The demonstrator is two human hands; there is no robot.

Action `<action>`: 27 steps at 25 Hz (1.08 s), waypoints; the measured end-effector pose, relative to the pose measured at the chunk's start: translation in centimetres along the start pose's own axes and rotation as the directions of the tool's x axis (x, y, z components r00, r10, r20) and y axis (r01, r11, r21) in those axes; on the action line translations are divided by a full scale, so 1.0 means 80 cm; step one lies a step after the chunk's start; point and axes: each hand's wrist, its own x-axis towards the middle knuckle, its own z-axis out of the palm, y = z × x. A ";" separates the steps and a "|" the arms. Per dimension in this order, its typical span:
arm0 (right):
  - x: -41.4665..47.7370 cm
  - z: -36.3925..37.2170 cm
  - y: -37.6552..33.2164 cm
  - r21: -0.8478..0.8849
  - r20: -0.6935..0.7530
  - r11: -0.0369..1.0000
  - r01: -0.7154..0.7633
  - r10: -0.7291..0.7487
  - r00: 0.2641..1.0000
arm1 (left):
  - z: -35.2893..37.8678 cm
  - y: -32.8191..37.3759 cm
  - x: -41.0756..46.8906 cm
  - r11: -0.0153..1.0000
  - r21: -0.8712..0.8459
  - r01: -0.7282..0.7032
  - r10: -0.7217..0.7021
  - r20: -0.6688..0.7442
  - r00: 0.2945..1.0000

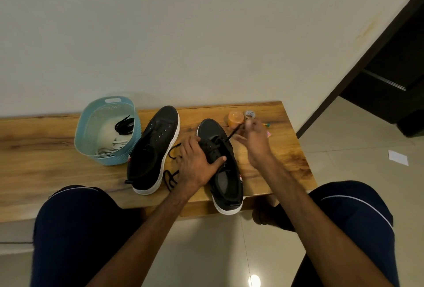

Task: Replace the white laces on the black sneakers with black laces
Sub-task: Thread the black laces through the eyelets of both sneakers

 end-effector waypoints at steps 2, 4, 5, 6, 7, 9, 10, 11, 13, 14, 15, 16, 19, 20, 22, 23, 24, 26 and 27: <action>0.005 -0.030 -0.037 0.249 0.014 0.967 0.053 -0.059 0.998 | 0.001 -0.004 -0.009 0.997 -0.015 0.076 -0.076 0.020 0.997; 0.006 -0.057 -0.051 0.011 0.019 0.990 0.140 -0.141 0.990 | 0.006 -0.002 -0.017 0.993 -0.035 0.109 -0.108 0.018 0.994; 0.004 -0.060 -0.046 -0.287 0.049 0.941 0.181 -0.174 0.984 | 0.009 -0.001 -0.023 0.989 -0.068 0.135 -0.133 0.032 0.991; 0.001 -0.058 -0.033 -0.574 0.119 0.792 0.206 -0.168 0.979 | 0.012 0.000 -0.028 0.978 -0.117 0.172 -0.166 0.059 0.984; -0.003 -0.050 -0.015 -0.764 0.217 0.601 0.234 -0.103 0.971 | 0.014 0.000 -0.032 0.964 -0.167 0.209 -0.197 0.086 0.977; -0.013 -0.024 0.020 -0.907 0.331 0.297 0.300 0.060 0.942 | 0.016 -0.002 -0.035 0.949 -0.208 0.238 -0.221 0.103 0.970; -0.018 -0.012 0.026 -0.920 0.335 0.239 0.310 0.072 0.939 | 0.016 -0.003 -0.035 0.955 -0.198 0.221 -0.207 0.089 0.974; -0.020 -0.005 0.026 -0.923 0.334 0.219 0.316 0.049 0.941 | 0.015 -0.004 -0.036 0.964 -0.181 0.197 -0.187 0.070 0.980; -0.018 -0.005 0.011 -0.907 0.350 0.261 0.331 0.027 0.937 | 0.015 -0.005 -0.037 0.974 -0.152 0.170 -0.166 0.041 0.985; -0.017 -0.010 -0.002 -0.860 0.373 0.375 0.346 -0.002 0.928 | 0.015 -0.004 -0.038 0.976 -0.138 0.168 -0.165 0.032 0.986; -0.019 -0.017 -0.022 -0.756 0.374 0.558 0.344 -0.064 0.925 | 0.015 -0.004 -0.039 0.978 -0.124 0.167 -0.165 0.025 0.986; -0.019 -0.025 -0.043 -0.568 0.343 0.757 0.322 -0.138 0.929 | 0.015 -0.005 -0.038 0.979 -0.117 0.165 -0.164 0.019 0.986; -0.020 -0.051 -0.097 0.162 0.246 0.979 0.121 -0.159 0.956 | 0.016 -0.005 -0.037 0.975 -0.151 0.163 -0.160 0.029 0.987; -0.018 -0.056 -0.100 0.210 0.223 0.977 0.045 -0.093 0.970 | 0.016 -0.004 -0.037 0.972 -0.169 0.166 -0.162 0.036 0.986; -0.012 -0.054 -0.080 -0.273 0.120 0.957 0.095 -0.064 0.991 | 0.015 -0.003 -0.039 0.965 -0.200 0.169 -0.165 0.037 0.986; -0.009 -0.048 -0.062 -0.643 0.146 0.744 0.182 -0.114 0.983 | 0.015 -0.002 -0.039 0.967 -0.197 0.160 -0.158 0.024 0.987; -0.009 -0.038 -0.041 -0.837 0.225 0.480 0.264 -0.138 0.964 | 0.016 -0.002 -0.039 0.974 -0.176 0.144 -0.146 0.000 0.989; -0.012 -0.017 -0.008 -0.872 0.384 0.305 0.383 -0.061 0.921 | 0.016 -0.002 -0.038 0.985 -0.126 0.117 -0.123 -0.040 0.992; -0.015 -0.008 0.004 -0.869 0.423 0.278 0.410 -0.016 0.906 | 0.017 -0.002 -0.038 0.988 -0.114 0.109 -0.115 -0.052 0.992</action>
